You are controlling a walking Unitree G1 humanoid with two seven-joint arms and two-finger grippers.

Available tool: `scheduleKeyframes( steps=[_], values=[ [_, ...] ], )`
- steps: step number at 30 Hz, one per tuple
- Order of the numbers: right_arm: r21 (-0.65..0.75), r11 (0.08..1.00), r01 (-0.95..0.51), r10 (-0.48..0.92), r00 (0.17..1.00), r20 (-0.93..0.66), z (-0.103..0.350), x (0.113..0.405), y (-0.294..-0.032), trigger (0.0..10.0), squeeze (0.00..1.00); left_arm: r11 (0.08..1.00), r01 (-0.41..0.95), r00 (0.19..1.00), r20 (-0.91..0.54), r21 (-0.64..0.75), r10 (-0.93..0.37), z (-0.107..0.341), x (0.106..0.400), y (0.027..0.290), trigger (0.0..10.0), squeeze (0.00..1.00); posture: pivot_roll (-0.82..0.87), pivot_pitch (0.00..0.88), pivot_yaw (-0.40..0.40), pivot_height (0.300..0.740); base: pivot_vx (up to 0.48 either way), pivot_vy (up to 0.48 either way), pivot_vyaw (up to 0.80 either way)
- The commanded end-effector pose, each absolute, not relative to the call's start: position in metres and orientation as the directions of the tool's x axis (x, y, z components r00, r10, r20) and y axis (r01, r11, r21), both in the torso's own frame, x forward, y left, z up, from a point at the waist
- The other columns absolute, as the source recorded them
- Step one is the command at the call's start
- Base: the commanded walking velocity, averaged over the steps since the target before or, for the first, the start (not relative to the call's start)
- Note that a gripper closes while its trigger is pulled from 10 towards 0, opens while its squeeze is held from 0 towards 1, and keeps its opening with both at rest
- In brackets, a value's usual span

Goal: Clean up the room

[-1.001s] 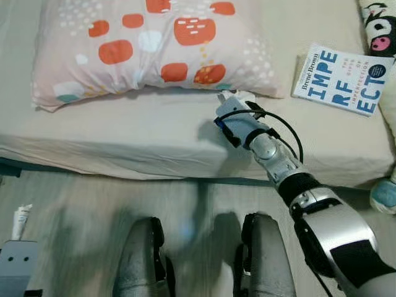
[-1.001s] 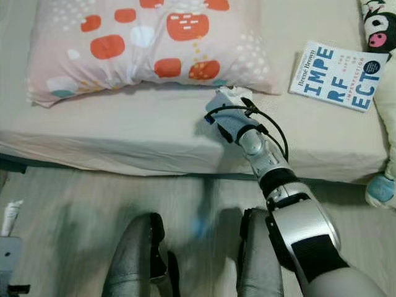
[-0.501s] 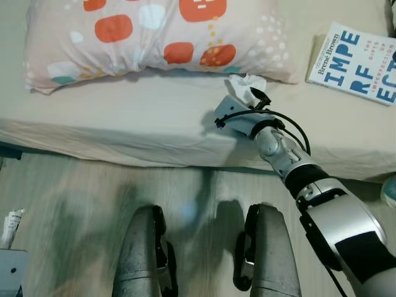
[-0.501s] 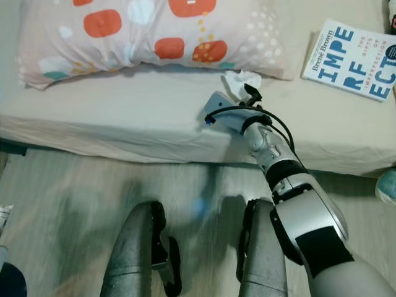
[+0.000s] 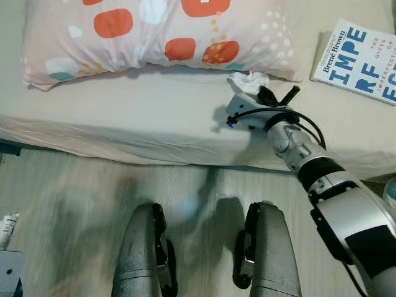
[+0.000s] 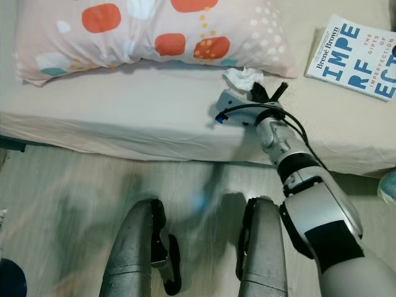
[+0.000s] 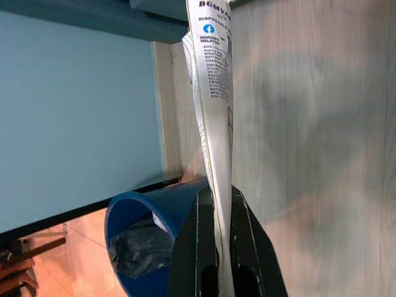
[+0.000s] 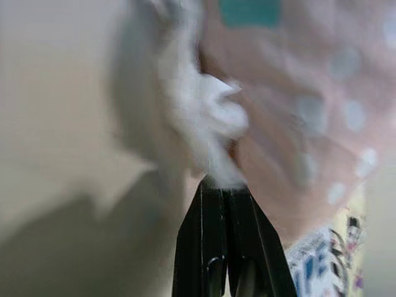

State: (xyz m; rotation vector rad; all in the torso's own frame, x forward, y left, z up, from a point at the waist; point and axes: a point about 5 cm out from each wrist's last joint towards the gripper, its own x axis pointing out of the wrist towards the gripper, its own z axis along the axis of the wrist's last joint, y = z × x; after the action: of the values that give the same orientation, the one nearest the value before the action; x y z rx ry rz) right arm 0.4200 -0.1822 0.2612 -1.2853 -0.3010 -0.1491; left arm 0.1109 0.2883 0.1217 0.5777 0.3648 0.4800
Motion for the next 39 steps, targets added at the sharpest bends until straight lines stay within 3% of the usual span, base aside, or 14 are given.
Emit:
scheduleKeyframes(
  steps=[1, 9, 12, 13, 14, 15, 20, 39],
  values=[
    [-0.923, 0.263, 0.28, 0.034, 0.954, 0.299, 0.258, 0.419, -0.189, 0.0, 0.0, 0.738, -0.304, 0.801, -0.258, 0.602, 0.541, 0.11, 0.104, 0.289, 0.0, 0.0, 0.33, 0.7, 0.004, 0.57, 0.0, 0.0, 0.0],
    [-0.912, 0.325, 0.249, 0.06, 0.957, 0.283, 0.258, 0.419, -0.185, 0.0, 0.0, 0.744, -0.304, 0.805, -0.257, 0.594, 0.534, 0.108, 0.111, 0.289, 0.0, 0.0, 0.31, 0.682, -0.006, 0.57, 0.0, 0.0, 0.0],
    [-0.864, 0.468, 0.185, 0.099, 0.961, 0.26, 0.258, 0.42, -0.173, 0.0, 0.0, 0.751, -0.31, 0.808, -0.254, 0.584, 0.531, 0.104, 0.119, 0.286, 0.0, 0.0, 0.29, 0.665, -0.013, 0.57, 0.0, 0.0, 0.0],
    [-0.864, 0.468, 0.185, 0.099, 0.961, 0.26, 0.258, 0.42, -0.173, 0.0, 0.0, 0.751, -0.31, 0.808, -0.254, 0.584, 0.531, 0.104, 0.119, 0.286, 0.0, 0.0, 0.29, 0.665, -0.013, 0.57, 0.0, 0.0, 0.0],
    [-0.816, 0.566, 0.113, 0.113, 0.97, 0.213, 0.255, 0.421, -0.169, 0.0, 0.0, 0.756, -0.31, 0.813, -0.251, 0.577, 0.525, 0.103, 0.123, 0.284, 0.0, 0.0, 0.28, 0.661, -0.013, 0.57, 0.0, 0.0, 0.0],
    [-0.77, 0.636, 0.058, 0.123, 0.977, 0.175, 0.251, 0.421, -0.166, 10.0, 1.0, 0.76, -0.31, 0.817, -0.249, 0.571, 0.52, 0.102, 0.127, 0.283, 0.0, 0.0, 0.27, 0.657, -0.014, 0.57, 0.0, 0.0, 0.0],
    [-0.712, 0.699, -0.063, 0.189, 0.977, 0.1, 0.243, 0.42, -0.161, 10.0, 1.0, 0.772, -0.299, 0.829, -0.249, 0.56, 0.502, 0.1, 0.133, 0.278, 0.0, 0.0, 0.26, 0.656, -0.011, 0.57, 0.0, 0.0, 0.0],
    [-0.684, 0.729, -0.041, 0.229, 0.955, 0.187, 0.267, 0.422, -0.151, 10.0, 1.0, 0.77, -0.286, 0.823, -0.265, 0.571, 0.503, 0.101, 0.123, 0.275, 0.0, 0.0, 0.27, 0.705, -0.011, 0.57, 0.0, 0.0, 0.0]
  ],
)
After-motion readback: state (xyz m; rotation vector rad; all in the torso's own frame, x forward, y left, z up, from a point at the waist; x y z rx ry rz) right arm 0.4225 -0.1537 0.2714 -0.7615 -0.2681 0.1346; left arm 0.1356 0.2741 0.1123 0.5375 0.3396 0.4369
